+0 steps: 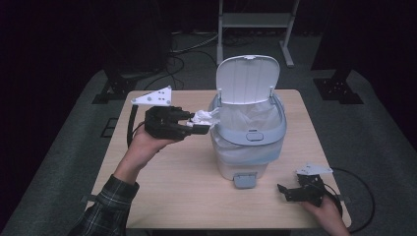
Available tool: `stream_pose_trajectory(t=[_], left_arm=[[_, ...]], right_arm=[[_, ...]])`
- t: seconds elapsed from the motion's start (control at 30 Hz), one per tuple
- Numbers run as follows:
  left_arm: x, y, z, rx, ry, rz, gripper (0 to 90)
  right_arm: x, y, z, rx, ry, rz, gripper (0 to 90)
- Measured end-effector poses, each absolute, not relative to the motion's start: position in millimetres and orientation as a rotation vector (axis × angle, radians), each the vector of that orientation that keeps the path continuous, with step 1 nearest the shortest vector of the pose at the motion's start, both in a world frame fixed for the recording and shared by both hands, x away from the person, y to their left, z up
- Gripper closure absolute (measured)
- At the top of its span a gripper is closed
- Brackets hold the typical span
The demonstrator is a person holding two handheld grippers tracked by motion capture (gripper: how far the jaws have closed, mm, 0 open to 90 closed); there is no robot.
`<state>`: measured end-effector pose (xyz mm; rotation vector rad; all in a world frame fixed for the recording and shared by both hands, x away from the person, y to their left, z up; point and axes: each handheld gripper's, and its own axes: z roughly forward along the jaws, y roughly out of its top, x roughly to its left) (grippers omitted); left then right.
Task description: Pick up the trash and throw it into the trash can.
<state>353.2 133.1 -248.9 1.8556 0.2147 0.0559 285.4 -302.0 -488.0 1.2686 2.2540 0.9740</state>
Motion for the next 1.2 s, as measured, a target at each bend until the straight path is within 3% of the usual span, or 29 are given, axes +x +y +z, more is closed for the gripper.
stream_pose_trajectory(t=[0.63,1.2], left_arm=[[378,103,-230,1.856,0.198,0.061,59.3],[399,63,-246,1.883,0.208,0.061,57.7]], right_arm=[[285,-302,-488,1.269,2.254,0.974,5.9],[285,-302,-488,1.269,2.254,0.974,5.9]])
